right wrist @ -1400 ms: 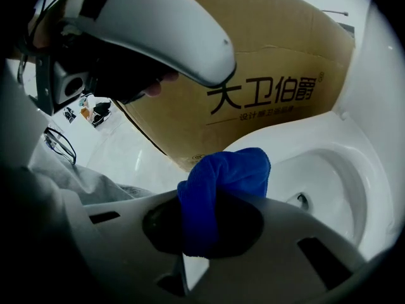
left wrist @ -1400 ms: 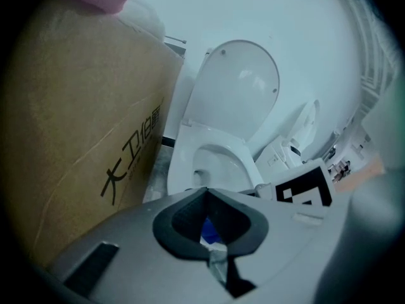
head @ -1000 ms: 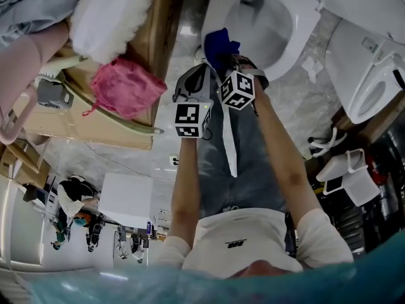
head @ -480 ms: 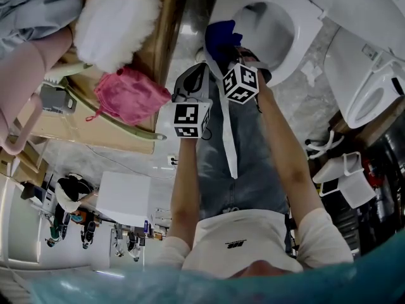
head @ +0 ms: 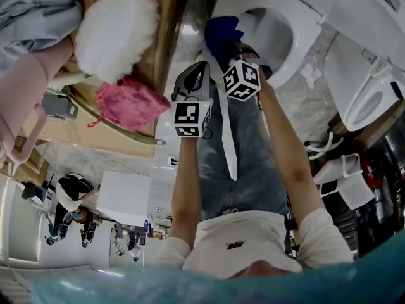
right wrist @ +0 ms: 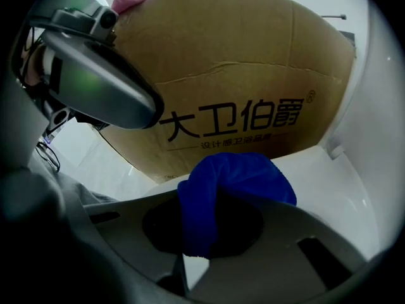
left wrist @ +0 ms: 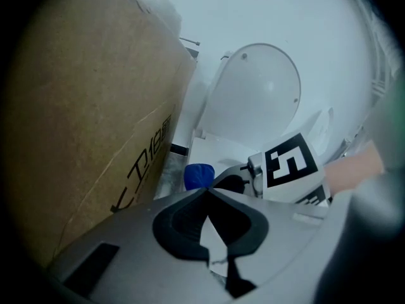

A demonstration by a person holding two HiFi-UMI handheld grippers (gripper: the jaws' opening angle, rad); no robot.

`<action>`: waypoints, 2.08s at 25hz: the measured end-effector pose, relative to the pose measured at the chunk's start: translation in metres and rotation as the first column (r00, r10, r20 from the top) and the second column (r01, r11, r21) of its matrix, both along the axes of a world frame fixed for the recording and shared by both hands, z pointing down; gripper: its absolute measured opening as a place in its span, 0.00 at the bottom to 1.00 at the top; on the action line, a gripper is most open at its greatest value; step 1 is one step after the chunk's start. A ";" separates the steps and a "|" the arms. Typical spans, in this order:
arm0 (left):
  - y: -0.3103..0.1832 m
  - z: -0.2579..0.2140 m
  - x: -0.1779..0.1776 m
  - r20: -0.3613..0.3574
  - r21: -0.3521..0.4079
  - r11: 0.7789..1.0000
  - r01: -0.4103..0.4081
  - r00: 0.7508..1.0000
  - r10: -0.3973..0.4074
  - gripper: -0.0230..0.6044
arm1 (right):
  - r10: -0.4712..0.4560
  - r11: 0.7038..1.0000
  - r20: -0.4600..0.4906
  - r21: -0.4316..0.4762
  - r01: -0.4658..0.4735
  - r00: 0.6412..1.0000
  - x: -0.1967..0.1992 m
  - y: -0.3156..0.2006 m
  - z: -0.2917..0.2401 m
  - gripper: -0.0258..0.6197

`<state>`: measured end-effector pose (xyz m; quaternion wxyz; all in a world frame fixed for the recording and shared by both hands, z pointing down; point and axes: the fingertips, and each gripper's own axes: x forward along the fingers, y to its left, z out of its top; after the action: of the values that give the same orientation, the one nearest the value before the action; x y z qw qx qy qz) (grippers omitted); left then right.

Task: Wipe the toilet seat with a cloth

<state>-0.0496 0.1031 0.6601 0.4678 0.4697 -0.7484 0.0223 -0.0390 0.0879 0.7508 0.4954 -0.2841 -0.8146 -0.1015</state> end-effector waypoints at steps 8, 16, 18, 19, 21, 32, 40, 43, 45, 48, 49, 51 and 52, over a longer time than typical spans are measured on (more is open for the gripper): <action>-0.014 0.002 -0.008 0.005 -0.004 1.000 0.008 1.000 -0.008 0.05 | 0.039 0.999 0.044 0.012 -0.039 0.998 -0.025 -0.025 -0.002 0.07; -0.031 -0.002 -0.018 0.016 -0.003 1.000 0.020 1.000 -0.020 0.05 | 0.073 0.997 0.074 0.025 -0.075 0.995 -0.044 -0.056 -0.004 0.07; -0.037 -0.003 -0.019 0.022 -0.003 1.000 0.019 1.000 -0.019 0.05 | 0.076 0.997 0.077 0.027 -0.078 0.994 -0.047 -0.061 -0.004 0.07; -0.040 -0.003 -0.020 0.025 -0.003 1.000 0.016 1.000 -0.016 0.05 | 0.076 0.996 0.078 0.028 -0.079 0.994 -0.048 -0.064 -0.004 0.07; -0.047 -0.003 -0.020 0.030 0.000 1.000 0.010 1.000 -0.010 0.05 | 0.079 0.996 0.084 0.028 -0.081 0.993 -0.051 -0.068 -0.004 0.07; -0.073 -0.005 -0.025 0.053 0.004 1.000 -0.002 0.999 0.002 0.05 | 0.127 0.991 0.110 0.032 -0.131 0.986 -0.059 -0.099 -0.006 0.07; -0.094 -0.009 -0.028 0.097 -0.003 0.999 -0.050 0.994 0.050 0.05 | 0.180 0.979 0.120 0.076 -0.190 0.976 -0.060 -0.134 -0.008 0.07; -0.103 -0.011 -0.025 0.103 0.005 0.998 -0.068 0.992 0.067 0.05 | 0.216 0.969 0.124 0.096 -0.228 0.969 -0.058 -0.149 -0.008 0.07; -0.109 -0.012 -0.022 0.104 0.010 0.997 -0.079 0.992 0.078 0.05 | 0.234 0.963 0.127 0.108 -0.248 0.964 -0.056 -0.159 -0.009 0.07; -0.116 -0.013 -0.017 0.103 0.017 0.995 -0.094 0.990 0.092 0.05 | 0.253 0.954 0.133 0.129 -0.270 0.958 -0.051 -0.172 -0.009 0.07; -0.118 -0.014 -0.015 0.104 0.020 0.995 -0.100 0.990 0.098 0.05 | 0.262 0.951 0.135 0.135 -0.279 0.956 -0.049 -0.176 -0.010 0.07; -0.123 -0.015 -0.013 0.106 0.026 0.994 -0.110 0.989 0.107 0.05 | 0.282 0.943 0.138 0.144 -0.301 0.949 -0.046 -0.185 -0.010 0.07; -0.125 -0.016 -0.012 0.108 0.029 0.993 -0.114 0.988 0.111 0.05 | 0.292 0.938 0.139 0.149 -0.311 0.946 -0.044 -0.190 -0.010 0.07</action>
<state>-0.0618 -0.0221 0.6442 0.4173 0.5173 -0.7447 0.0605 -0.0825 -0.1019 0.7405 0.4798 -0.1063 -0.8640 -0.1093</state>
